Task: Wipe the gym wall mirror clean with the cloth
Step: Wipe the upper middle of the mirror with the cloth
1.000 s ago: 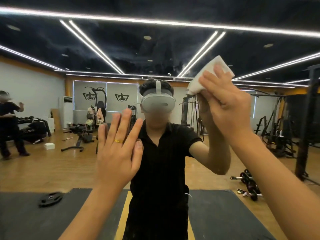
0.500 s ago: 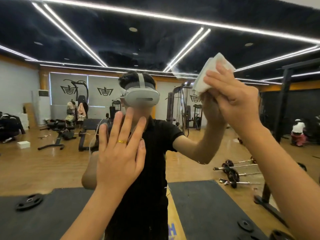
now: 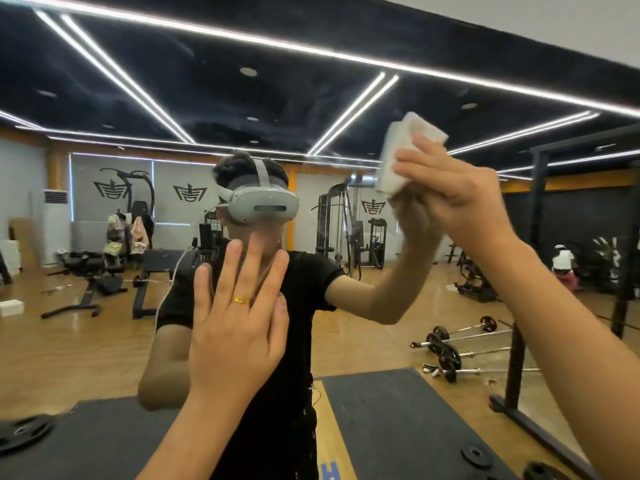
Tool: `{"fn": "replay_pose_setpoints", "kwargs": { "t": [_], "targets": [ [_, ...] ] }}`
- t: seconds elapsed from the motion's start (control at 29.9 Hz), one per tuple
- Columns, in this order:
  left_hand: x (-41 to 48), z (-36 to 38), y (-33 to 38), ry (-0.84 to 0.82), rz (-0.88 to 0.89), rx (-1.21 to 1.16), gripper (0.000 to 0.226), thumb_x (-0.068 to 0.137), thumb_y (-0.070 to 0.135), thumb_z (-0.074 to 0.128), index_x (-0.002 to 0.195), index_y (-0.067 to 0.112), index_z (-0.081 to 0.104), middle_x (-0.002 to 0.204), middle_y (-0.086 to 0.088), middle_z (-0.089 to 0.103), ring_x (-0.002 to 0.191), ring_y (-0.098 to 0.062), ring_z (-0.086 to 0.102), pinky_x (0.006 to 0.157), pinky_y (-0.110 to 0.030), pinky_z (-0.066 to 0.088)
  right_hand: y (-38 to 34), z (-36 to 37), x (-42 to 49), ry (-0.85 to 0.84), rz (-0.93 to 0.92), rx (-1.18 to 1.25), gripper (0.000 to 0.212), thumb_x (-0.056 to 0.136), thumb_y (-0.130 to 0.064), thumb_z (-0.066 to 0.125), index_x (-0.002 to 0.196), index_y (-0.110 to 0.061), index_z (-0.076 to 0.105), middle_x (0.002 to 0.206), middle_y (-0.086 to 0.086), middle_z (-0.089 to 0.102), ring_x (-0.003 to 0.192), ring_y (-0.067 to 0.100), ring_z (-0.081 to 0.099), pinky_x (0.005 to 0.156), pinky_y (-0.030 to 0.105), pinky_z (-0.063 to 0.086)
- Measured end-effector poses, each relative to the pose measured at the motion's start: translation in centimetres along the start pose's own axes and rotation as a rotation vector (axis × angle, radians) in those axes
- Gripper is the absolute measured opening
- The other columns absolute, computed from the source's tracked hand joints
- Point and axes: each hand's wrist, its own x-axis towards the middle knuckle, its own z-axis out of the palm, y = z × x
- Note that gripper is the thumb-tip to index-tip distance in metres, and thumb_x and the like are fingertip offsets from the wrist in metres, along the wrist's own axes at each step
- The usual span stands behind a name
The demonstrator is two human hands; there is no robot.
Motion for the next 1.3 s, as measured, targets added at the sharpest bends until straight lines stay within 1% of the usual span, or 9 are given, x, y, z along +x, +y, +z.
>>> {"fn": "replay_pose_setpoints", "kwargs": {
  "t": [0.2, 0.4, 0.6, 0.67, 0.77, 0.94, 1.04, 1.24, 1.3],
  "targets": [
    [0.0, 0.1, 0.1, -0.004, 0.012, 0.034, 0.056, 0.103, 0.028, 0.042, 0.157, 0.016, 0.04, 0.168, -0.013, 0.025, 0.157, -0.032, 0.019, 0.124, -0.061, 0.018, -5.6, 3.9, 3.3, 0.233, 0.094, 0.04, 0.028, 0.099, -0.015, 0.061, 0.125, -0.007, 0.071, 0.132, 0.011, 0.068, 0.129, 0.034, 0.061, 0.112, 0.04, 0.046],
    [0.1, 0.0, 0.2, 0.004, 0.001, 0.0, 0.053, 0.103, 0.028, 0.041, 0.156, 0.017, 0.043, 0.168, -0.011, 0.025, 0.158, -0.029, 0.017, 0.126, -0.056, 0.012, -8.2, 6.4, 6.3, 0.154, -0.171, 0.021, 0.035, 0.09, 0.0, 0.074, 0.125, -0.005, 0.071, 0.133, 0.012, 0.068, 0.133, 0.039, 0.057, 0.099, 0.054, 0.056],
    [0.0, 0.1, 0.1, -0.001, 0.011, -0.002, 0.054, 0.104, 0.028, 0.04, 0.157, 0.017, 0.04, 0.169, -0.012, 0.023, 0.158, -0.03, 0.016, 0.126, -0.057, 0.012, -1.2, 2.8, 0.3, 0.29, 0.219, -0.077, 0.031, 0.105, -0.017, 0.058, 0.134, -0.012, 0.064, 0.14, 0.011, 0.064, 0.131, 0.023, 0.059, 0.112, 0.032, 0.047],
    [0.0, 0.2, 0.0, -0.005, 0.015, 0.015, 0.055, 0.104, 0.028, 0.04, 0.158, 0.017, 0.037, 0.169, -0.012, 0.023, 0.158, -0.03, 0.015, 0.127, -0.057, 0.011, -0.4, 2.4, -0.1, 0.343, 0.344, -0.064, 0.03, 0.106, -0.02, 0.058, 0.133, -0.01, 0.066, 0.136, 0.01, 0.067, 0.127, 0.025, 0.064, 0.109, 0.037, 0.052],
    [-0.1, 0.2, -0.1, -0.013, 0.017, 0.023, 0.056, 0.104, 0.028, 0.04, 0.159, 0.017, 0.036, 0.169, -0.012, 0.022, 0.158, -0.03, 0.015, 0.126, -0.057, 0.011, 0.0, 2.3, 1.4, 0.379, 0.379, -0.051, 0.03, 0.107, -0.025, 0.055, 0.13, -0.01, 0.068, 0.125, 0.008, 0.072, 0.119, 0.024, 0.069, 0.103, 0.038, 0.055],
    [-0.1, 0.2, -0.1, -0.008, 0.016, 0.011, 0.055, 0.104, 0.028, 0.039, 0.158, 0.017, 0.038, 0.169, -0.013, 0.023, 0.158, -0.03, 0.015, 0.126, -0.057, 0.011, 2.8, 1.0, 6.2, 0.424, 0.432, -0.034, 0.031, 0.108, -0.033, 0.052, 0.123, -0.013, 0.071, 0.111, 0.001, 0.072, 0.103, 0.003, 0.066, 0.091, 0.012, 0.049],
    [-0.1, 0.3, -0.1, -0.01, 0.013, 0.01, 0.055, 0.104, 0.029, 0.04, 0.158, 0.017, 0.039, 0.169, -0.012, 0.023, 0.158, -0.031, 0.015, 0.126, -0.057, 0.01, 2.5, 1.6, 6.4, 0.459, 0.466, -0.005, 0.03, 0.107, -0.031, 0.051, 0.123, -0.014, 0.07, 0.113, 0.002, 0.071, 0.104, 0.003, 0.065, 0.091, 0.011, 0.049],
    [-0.1, 0.2, -0.1, -0.013, 0.013, 0.016, 0.056, 0.104, 0.029, 0.039, 0.159, 0.017, 0.037, 0.169, -0.013, 0.022, 0.158, -0.031, 0.015, 0.127, -0.057, 0.009, -2.3, 3.4, 0.6, 0.305, 0.357, -0.047, 0.03, 0.108, -0.023, 0.057, 0.135, -0.013, 0.065, 0.106, 0.008, 0.074, 0.089, 0.012, 0.069, 0.08, 0.019, 0.055],
    [0.0, 0.2, -0.1, -0.012, 0.012, 0.014, 0.056, 0.104, 0.029, 0.039, 0.159, 0.017, 0.037, 0.169, -0.012, 0.021, 0.158, -0.031, 0.015, 0.127, -0.056, 0.008, -4.0, 4.5, -2.0, 0.258, 0.268, -0.047, 0.035, 0.103, -0.012, 0.064, 0.137, -0.009, 0.064, 0.122, 0.014, 0.073, 0.104, 0.019, 0.072, 0.092, 0.02, 0.055]
  ]
}}
